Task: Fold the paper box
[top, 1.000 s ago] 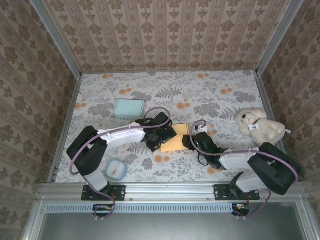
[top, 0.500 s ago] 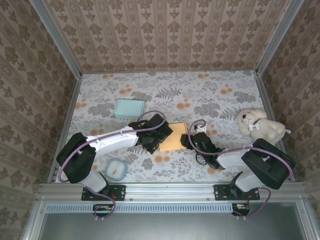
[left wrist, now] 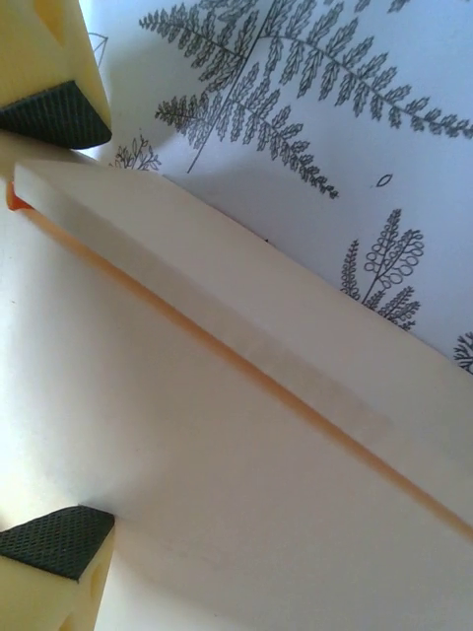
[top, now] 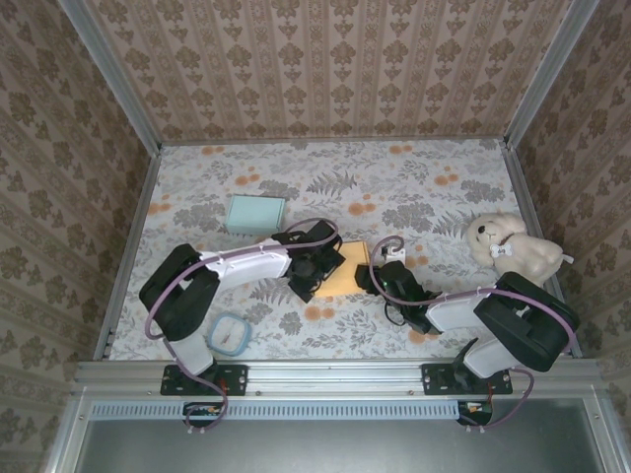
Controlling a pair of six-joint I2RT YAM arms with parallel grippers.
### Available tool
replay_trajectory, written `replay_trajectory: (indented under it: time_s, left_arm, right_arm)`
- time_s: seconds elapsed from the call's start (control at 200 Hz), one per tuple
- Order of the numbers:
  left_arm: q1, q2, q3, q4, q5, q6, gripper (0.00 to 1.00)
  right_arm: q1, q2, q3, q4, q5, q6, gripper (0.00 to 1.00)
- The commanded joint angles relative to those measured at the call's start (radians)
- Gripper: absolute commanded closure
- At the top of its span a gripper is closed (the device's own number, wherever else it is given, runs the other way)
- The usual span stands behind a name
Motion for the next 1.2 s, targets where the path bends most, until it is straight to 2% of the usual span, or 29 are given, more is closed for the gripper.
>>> replay_trajectory:
  time_s: [0.0,0.17,0.335,0.555,0.71,0.865,1.055,1.195]
  left_arm:
    - [-0.002,0.039,0.027,-0.017,0.038,-0.02,0.06]
    - [0.004,0.022,-0.005,-0.021,0.019,-0.018,0.08]
    - [0.012,0.004,-0.029,-0.043,0.0,-0.011,0.08]
    - [0.029,0.007,-0.047,-0.041,0.011,-0.001,0.09]
    - [0.033,0.01,-0.05,-0.039,0.016,0.004,0.09]
    - [0.033,0.01,-0.049,-0.039,0.017,0.006,0.09]
    - [0.033,0.018,-0.043,-0.04,0.025,0.008,0.09]
    - [0.031,0.02,-0.039,-0.044,0.025,0.009,0.09]
  right_arm:
    - [0.018,0.026,-0.013,-0.057,-0.015,0.004,0.46]
    - [0.019,0.002,-0.017,-0.082,-0.006,-0.011,0.46]
    - [0.019,-0.064,0.001,-0.176,-0.012,-0.042,0.44]
    - [0.034,-0.269,0.021,-0.373,0.012,-0.078,0.44]
    - [0.046,-0.337,0.02,-0.453,0.02,-0.08,0.46]
    - [0.048,-0.322,0.014,-0.441,-0.017,-0.067,0.46]
    - [0.051,-0.238,0.017,-0.339,-0.111,-0.079,0.46]
    - [0.05,-0.203,0.028,-0.316,-0.12,-0.082,0.47]
